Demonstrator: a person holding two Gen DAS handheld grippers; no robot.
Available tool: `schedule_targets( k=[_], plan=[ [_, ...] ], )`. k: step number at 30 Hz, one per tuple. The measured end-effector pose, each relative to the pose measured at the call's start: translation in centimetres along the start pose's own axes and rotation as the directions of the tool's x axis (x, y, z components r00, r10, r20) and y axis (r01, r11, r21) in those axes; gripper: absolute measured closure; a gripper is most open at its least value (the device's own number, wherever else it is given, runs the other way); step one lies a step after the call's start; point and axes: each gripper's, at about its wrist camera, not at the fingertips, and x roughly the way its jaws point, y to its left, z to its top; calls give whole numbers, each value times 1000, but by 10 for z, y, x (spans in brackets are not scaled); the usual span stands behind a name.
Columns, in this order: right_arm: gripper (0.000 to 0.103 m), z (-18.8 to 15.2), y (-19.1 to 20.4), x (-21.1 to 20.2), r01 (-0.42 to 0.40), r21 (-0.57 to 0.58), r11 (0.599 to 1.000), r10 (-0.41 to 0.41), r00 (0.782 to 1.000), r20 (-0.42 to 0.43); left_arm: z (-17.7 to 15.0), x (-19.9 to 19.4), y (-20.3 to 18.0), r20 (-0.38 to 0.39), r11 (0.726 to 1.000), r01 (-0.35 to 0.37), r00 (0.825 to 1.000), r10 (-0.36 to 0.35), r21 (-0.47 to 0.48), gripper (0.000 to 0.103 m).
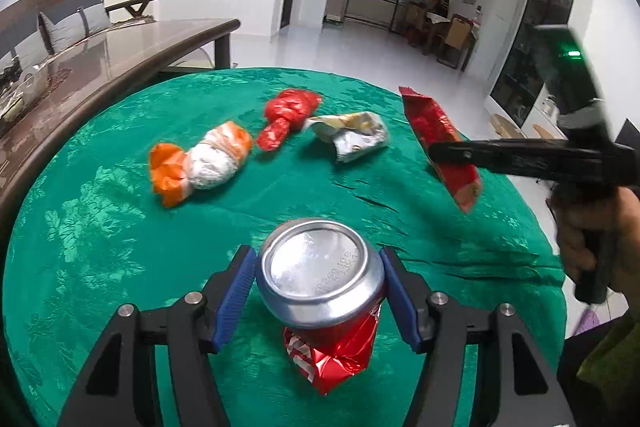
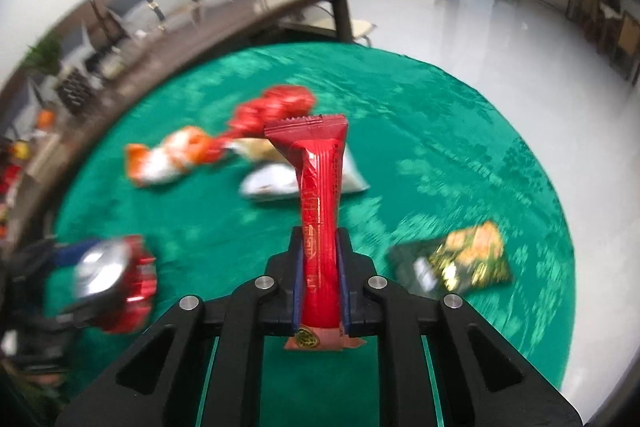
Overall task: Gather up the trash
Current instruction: 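Carry can and red wrapper over the blue wastebasket and open both tools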
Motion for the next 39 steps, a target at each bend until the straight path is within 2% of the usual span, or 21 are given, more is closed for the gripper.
schedule_targets(
  k=[3, 6, 12, 16, 25, 39],
  plan=[
    [90, -20, 8, -20, -43, -4, 999, 43, 999, -6, -4, -2, -13, 0, 1000, 12, 1000, -12, 24, 39],
    [90, -45, 10, -37, -53, -1, 999, 53, 998, -17, -9, -5, -28, 2, 999, 21, 1000, -21, 46, 39],
    [90, -92, 13, -68, 31, -29, 999, -31, 999, 21, -24, -18, -55, 9, 998, 37, 999, -37, 59, 39],
    [90, -110, 7, -77, 1, 13, 1000, -2, 997, 73, -33, -23, -73, 26, 996, 23, 999, -25, 81, 39],
    [90, -120, -8, -81, -61, 64, 996, 55, 995, 83, -37, -11, -90, 15, 994, 12, 1000, -13, 105, 39],
    [90, -126, -15, -86, -86, 99, 991, 78, 994, 82, -40, -9, -92, 18, 992, -7, 1000, 5, 124, 39]
  ],
)
